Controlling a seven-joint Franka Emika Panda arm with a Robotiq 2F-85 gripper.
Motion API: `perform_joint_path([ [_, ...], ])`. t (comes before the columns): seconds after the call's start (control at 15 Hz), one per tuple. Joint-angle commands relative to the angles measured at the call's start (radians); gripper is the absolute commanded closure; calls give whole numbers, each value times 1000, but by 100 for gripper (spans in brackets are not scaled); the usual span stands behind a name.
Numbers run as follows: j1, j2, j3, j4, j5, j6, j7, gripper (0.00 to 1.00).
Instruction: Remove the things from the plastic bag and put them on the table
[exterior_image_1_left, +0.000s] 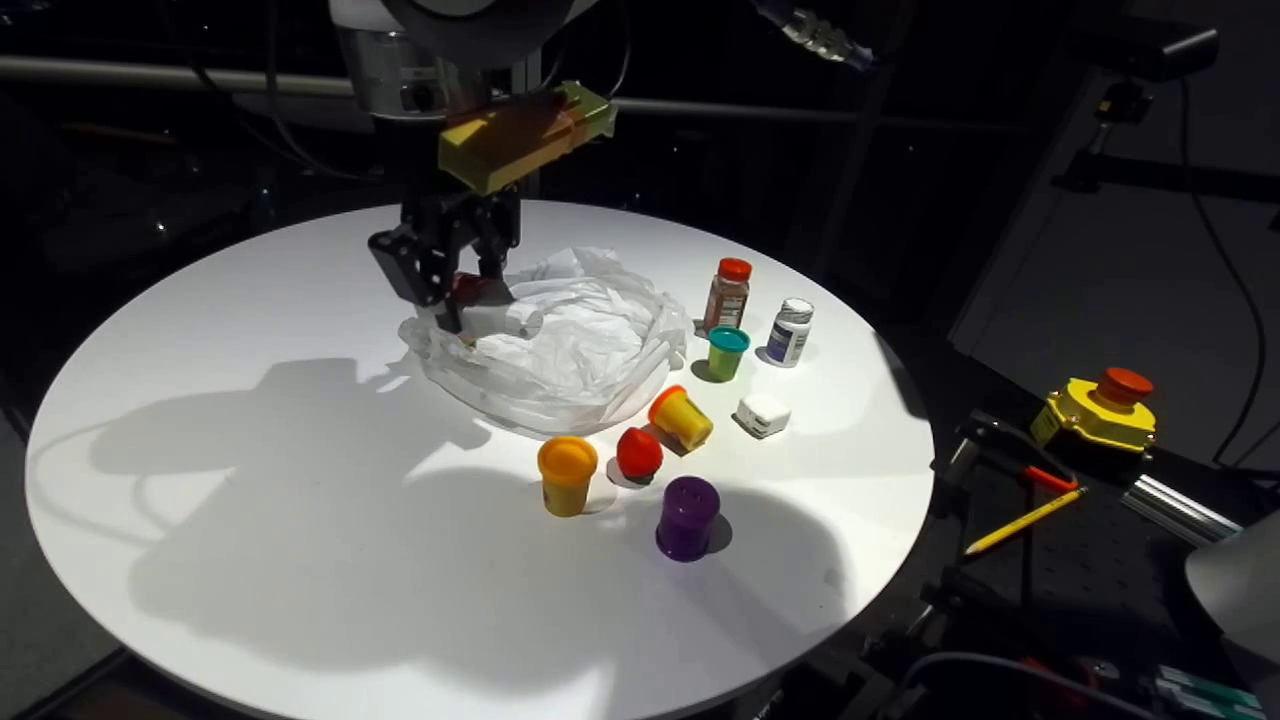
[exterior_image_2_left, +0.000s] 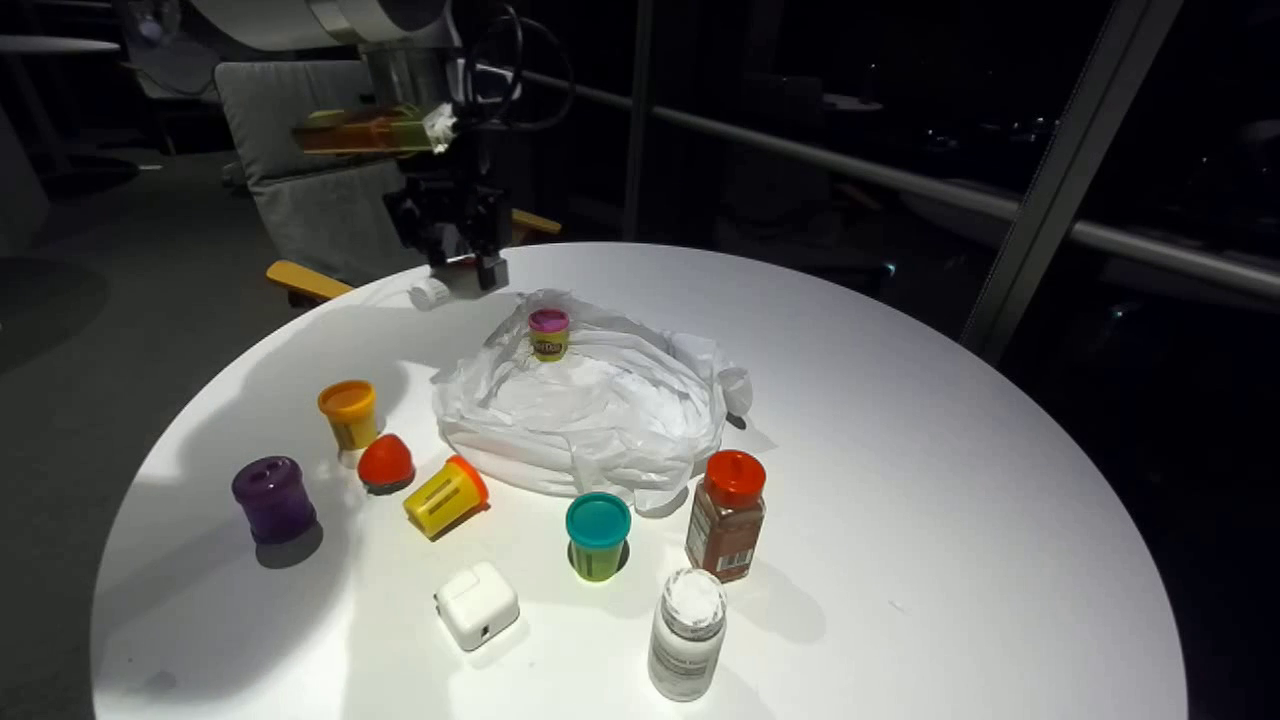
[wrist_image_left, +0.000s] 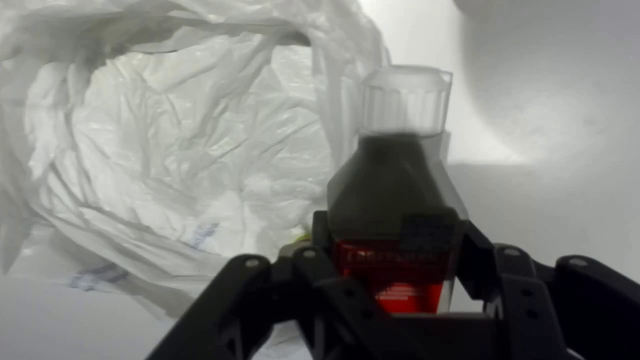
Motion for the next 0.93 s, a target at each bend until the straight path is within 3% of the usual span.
perform_joint_path([
  [0.0,14,23,54,-19,7,62,-17,66],
  [0.27,10,108,78,-10,35,214,-21,66],
  [0.6,26,182,51,-7,42,371,-19,66],
  [0.67,31,188,46,-8,38,368,-25,35],
  [0.73,36,187,40,-11,35,361,-26,15],
  [0.87,40,165,33,-23,30,330,-31,2],
])
